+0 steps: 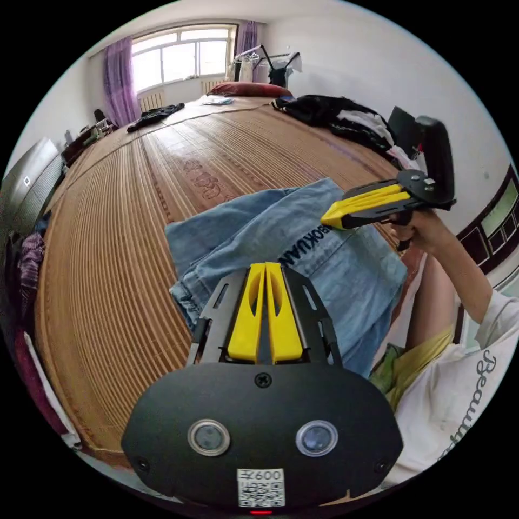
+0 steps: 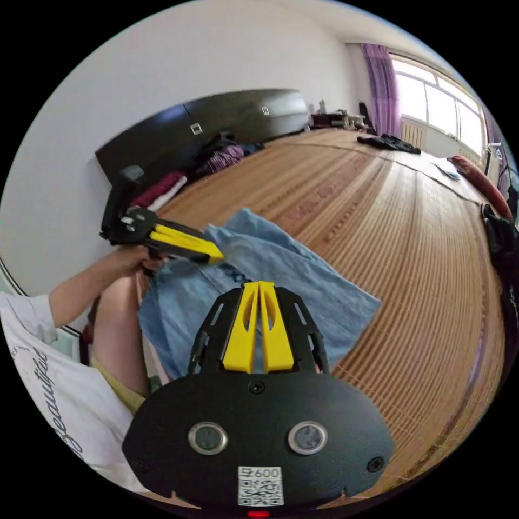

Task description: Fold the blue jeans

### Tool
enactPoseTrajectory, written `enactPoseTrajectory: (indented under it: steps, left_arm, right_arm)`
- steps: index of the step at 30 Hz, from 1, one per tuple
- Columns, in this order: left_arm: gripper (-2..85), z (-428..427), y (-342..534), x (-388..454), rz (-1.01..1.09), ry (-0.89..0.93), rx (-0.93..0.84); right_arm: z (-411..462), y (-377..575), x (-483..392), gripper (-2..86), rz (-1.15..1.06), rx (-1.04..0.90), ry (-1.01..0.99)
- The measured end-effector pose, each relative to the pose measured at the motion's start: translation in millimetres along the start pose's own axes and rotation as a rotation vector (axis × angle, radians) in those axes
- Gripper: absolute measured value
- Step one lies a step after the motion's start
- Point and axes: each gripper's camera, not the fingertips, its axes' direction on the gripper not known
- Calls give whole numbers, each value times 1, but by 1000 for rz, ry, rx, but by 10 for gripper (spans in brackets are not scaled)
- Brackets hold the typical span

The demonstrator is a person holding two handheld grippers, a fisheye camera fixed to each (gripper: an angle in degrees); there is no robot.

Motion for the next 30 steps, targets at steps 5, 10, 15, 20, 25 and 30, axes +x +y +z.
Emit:
enactPoseTrajectory:
  steps: [5, 10, 15, 20, 25, 30]
  left_arm:
    - [8, -70, 85, -82, -192, -125, 52]
    - [11, -132, 140, -30, -45, -83, 335]
    - [40, -120, 138, 31, 59, -101, 385]
    - [71, -30, 133, 49, 154, -202, 109]
    - [66, -40, 176, 16, 110, -157, 193]
    - [30, -46, 213, -25, 78, -190, 221]
  right_arm:
    - [-84, 44, 58, -8, 203, -2, 179]
    - [-154, 78, 69, -7, 367, 199, -214]
    - [-165, 97, 98, 10, 623, 253, -502]
    - [-179, 69, 96, 62, 625, 113, -460]
    - [-197, 48, 96, 60, 625, 68, -412]
    - [-214, 23, 105, 62, 657, 56, -438]
